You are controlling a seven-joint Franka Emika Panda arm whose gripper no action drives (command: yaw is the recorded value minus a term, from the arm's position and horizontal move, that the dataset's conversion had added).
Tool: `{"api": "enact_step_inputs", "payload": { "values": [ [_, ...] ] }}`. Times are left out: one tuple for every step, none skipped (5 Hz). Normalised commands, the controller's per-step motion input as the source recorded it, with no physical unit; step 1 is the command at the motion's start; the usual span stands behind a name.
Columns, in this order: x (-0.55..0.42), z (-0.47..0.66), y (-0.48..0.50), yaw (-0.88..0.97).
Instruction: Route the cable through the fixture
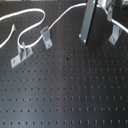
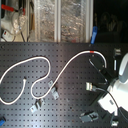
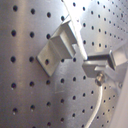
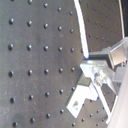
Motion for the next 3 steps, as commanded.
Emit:
{"api": "enact_step_inputs", "payload": {
  "values": [
    [-0.011,0.0,-0.011,0.0],
    [-0.15,-0.11,0.143,0.0],
    [-0.241,-0.11,0.153,0.0]
  ]
}}
